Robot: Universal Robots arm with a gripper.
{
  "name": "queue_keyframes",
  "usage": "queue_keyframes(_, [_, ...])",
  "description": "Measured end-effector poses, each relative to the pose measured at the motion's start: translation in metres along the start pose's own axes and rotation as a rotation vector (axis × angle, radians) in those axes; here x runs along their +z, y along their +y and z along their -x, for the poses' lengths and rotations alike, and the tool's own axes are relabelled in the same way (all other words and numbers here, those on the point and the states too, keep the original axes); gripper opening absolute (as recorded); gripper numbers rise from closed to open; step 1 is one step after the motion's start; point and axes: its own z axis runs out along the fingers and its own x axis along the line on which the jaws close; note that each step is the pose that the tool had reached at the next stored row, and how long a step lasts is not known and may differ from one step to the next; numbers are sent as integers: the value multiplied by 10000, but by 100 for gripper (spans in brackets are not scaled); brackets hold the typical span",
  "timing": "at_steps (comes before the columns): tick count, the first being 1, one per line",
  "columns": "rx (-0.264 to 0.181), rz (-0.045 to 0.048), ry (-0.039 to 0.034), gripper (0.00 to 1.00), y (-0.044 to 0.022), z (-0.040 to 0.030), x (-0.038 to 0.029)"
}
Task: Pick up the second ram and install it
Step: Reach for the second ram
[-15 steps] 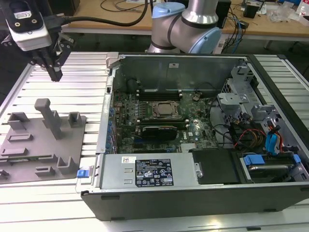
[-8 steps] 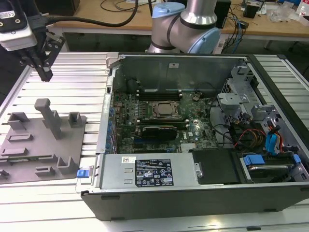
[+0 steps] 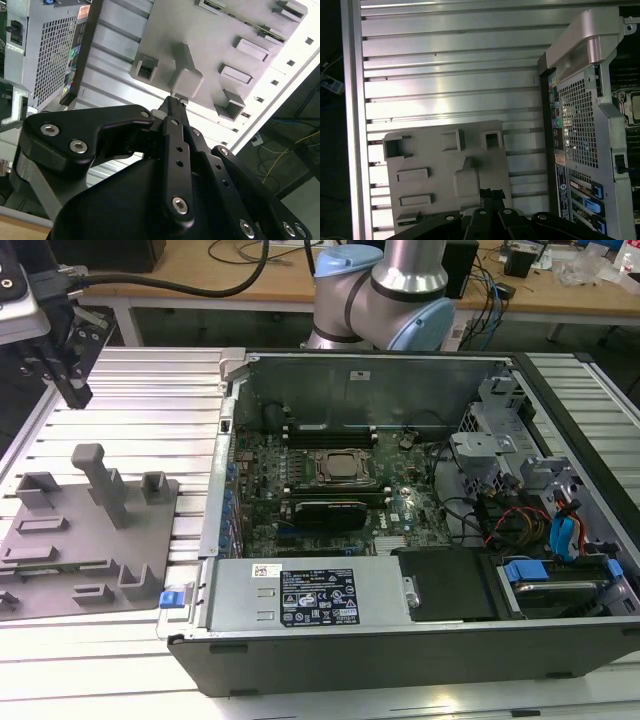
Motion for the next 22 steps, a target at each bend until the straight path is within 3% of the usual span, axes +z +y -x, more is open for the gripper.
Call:
queue_keyframes(10, [-1,0,-1,11,-12,-155,0])
queue_keyframes(12, [0,0,-1,11,-17,-223,0])
queue_keyframes(22, [-1,0,-1,11,-33,-437,0])
